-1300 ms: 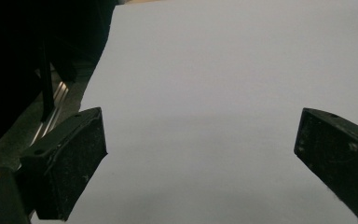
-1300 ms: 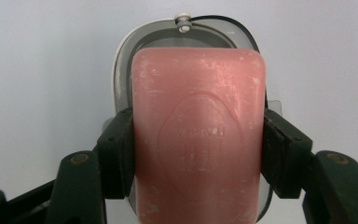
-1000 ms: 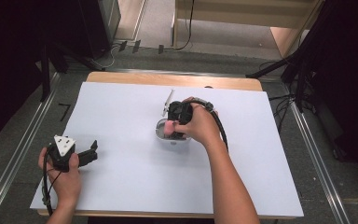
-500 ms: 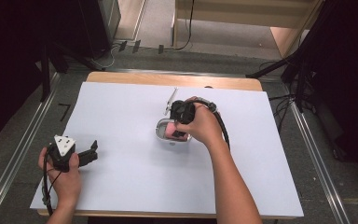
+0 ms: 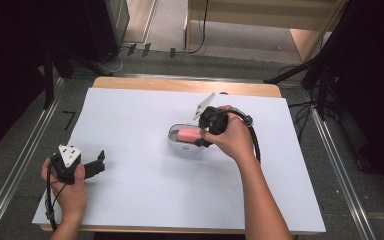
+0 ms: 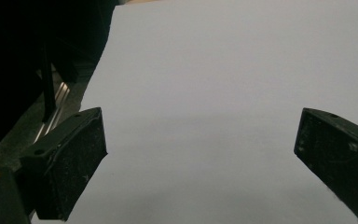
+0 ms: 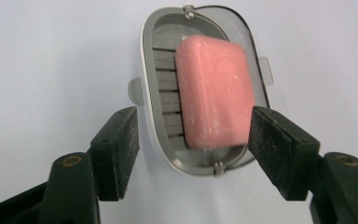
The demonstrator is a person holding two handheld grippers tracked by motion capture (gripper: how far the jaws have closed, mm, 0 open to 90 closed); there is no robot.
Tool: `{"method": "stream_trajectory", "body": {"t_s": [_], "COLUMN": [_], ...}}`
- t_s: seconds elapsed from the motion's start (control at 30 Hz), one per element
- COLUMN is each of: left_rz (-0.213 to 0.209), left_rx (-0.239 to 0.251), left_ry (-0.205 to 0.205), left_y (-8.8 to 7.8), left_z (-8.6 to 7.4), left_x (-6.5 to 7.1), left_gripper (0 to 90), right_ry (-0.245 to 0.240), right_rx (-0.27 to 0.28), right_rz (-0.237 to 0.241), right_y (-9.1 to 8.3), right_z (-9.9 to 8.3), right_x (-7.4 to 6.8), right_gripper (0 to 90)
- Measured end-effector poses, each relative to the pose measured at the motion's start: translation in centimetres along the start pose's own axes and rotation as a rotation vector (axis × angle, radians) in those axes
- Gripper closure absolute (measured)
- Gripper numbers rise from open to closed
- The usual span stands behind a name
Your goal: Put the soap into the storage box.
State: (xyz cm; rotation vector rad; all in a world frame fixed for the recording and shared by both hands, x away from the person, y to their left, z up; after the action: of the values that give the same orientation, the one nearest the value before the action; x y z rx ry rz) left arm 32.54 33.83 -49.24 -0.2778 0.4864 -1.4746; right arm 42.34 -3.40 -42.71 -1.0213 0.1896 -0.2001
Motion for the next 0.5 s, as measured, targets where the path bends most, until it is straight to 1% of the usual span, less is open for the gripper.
{"method": "stream_trajectory", "body": {"t_s": [0.03,0.07,0.13,0.17,0.2,0.33,0.4,0.5], "left_rz": [0.001,0.0,-0.001,-0.001,-0.001,-0.001,-0.001,0.0], "left_rx": [0.001,0.0,-0.001,0.0,0.0,0.001,0.001,0.0], "left_ry": [0.001,0.001,0.001,0.001,0.001,0.002,0.002,0.005], "left_y": [0.0,0.0,0.0,0.0,0.0,0.0,0.0,-0.1], "left_z": [0.0,0.0,0.0,0.0,0.0,0.0,0.0,0.0], "left_x": [0.0,0.0,0.0,0.0,0.0,0.0,0.0,0.0], "left_gripper": [2.4,2.5,2.5,2.4,2.5,2.5,2.5,2.5], "right_ry": [0.009,0.018,0.061,0.094,0.111,0.159,0.171,0.187], "right_rx": [0.005,0.012,0.025,0.035,0.048,0.055,0.061,0.083], "right_rz": [-0.002,0.008,-0.007,-0.013,-0.021,-0.069,-0.094,-0.114], "right_y": [-0.2,-0.3,-0.8,-1.0,-1.2,-1.6,-1.7,-1.7], "right_z": [-0.3,-0.6,-1.3,-1.6,-1.9,-3.3,-3.9,-4.9], "right_x": [0.1,0.0,0.2,0.1,0.1,0.1,0.3,0.4], "right_gripper": [34.6,34.7,32.9,30.9,29.1,26.9,26.4,25.4]}}
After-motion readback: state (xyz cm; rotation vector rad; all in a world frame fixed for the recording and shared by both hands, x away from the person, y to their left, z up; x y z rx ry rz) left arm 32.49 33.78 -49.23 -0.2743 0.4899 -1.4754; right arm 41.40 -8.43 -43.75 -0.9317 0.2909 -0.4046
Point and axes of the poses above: each handheld gripper's, and its own axes: y roughly forward along the jaws, z roughly out of its top, x roughly to its right, the point moved 6 cm from there along y, roughly forward along the jaws, and after that the axes turned 4 degrees about z, right-handed, at the moved point
